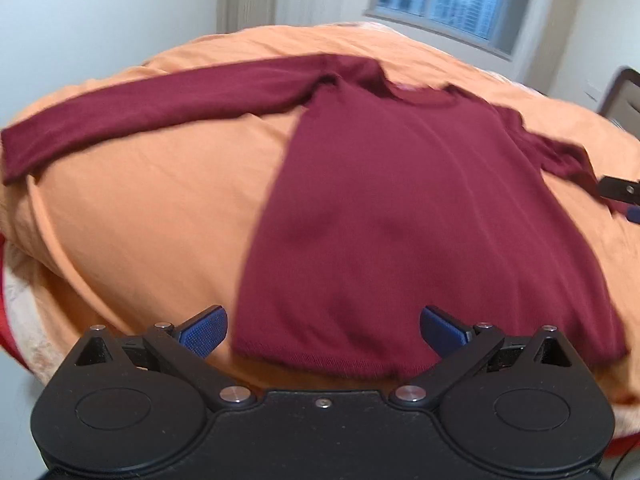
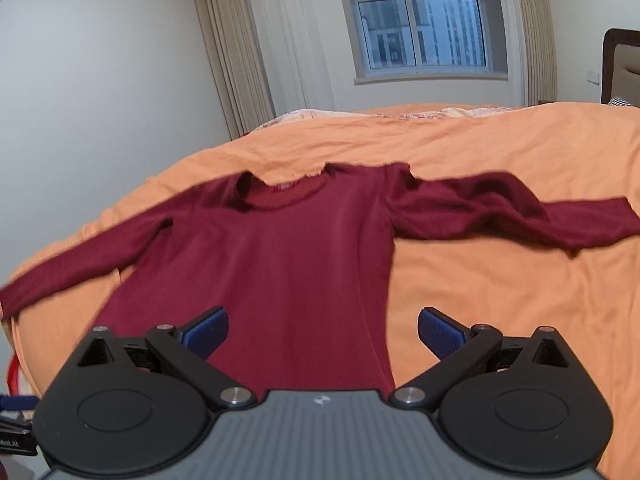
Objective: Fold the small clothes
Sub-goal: 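Move both tools toward the red sweater and over its body, then grasp a sweater sleeve cuff with the right gripper and lift it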
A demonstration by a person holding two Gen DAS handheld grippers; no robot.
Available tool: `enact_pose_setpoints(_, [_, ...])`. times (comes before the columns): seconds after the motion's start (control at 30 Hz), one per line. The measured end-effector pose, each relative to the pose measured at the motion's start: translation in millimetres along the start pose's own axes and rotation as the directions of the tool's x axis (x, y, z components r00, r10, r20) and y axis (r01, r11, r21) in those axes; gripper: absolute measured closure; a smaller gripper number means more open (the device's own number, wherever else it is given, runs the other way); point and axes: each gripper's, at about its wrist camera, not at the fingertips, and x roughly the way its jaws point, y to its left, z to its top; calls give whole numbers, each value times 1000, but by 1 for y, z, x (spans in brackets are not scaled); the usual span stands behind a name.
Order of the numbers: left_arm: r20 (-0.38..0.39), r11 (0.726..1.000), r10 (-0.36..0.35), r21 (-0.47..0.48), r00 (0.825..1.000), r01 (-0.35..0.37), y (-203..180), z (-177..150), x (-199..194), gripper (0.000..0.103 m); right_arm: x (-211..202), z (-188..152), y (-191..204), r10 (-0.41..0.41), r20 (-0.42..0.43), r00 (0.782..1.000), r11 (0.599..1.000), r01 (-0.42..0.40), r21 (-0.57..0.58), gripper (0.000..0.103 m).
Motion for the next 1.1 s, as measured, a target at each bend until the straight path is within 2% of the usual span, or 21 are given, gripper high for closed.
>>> enact_pose_setpoints(0.13, [-36, 999, 33, -39, 999, -35, 3, 65, -23, 1, -21, 50, 16, -22, -38, 999, 1000, 23, 21, 0])
enact_pose_setpoints(0.3, [-34, 998, 48, 29, 998, -47, 4, 162, -49, 1, -65, 105, 28, -97, -74, 992, 992, 103, 69, 0])
enact_pose_setpoints(0.43, [-26, 996, 31, 87, 999, -28, 2, 222, -50, 1, -97, 126, 25, -155, -83, 984, 975, 166, 148, 0])
enact_pose_setpoints(0.5, [21, 992, 23, 121, 1000, -26, -4, 241, -38, 1, -102, 123, 20, -154, -51, 987, 970, 161, 182, 0])
enact_pose_setpoints(0.57, [41, 987, 41, 153, 998, -47, -16, 253, -21, 1, -98, 114, 14, -180, -43, 983, 960, 185, 212, 0])
enact_pose_setpoints(0.63, [42, 985, 38, 166, 998, -45, -31, 261, -2, 1, -91, 107, 8, -197, -85, 977, 953, 211, 217, 0])
enact_pose_setpoints(0.8, [-11, 984, 21, 179, 1000, -18, -65, 265, 26, 1, -81, 97, -17, -304, -112, 946, 926, 321, 200, 0])
enact_pose_setpoints(0.9, [-17, 979, 21, 203, 1000, -17, -85, 263, 29, 1, -71, 98, -52, -344, -119, 931, 891, 364, 272, 0])
enact_pose_setpoints(1.1, [-23, 974, 53, 221, 998, -46, -127, 269, 46, 1, -38, 104, -151, -373, -107, 922, 829, 383, 408, 0])
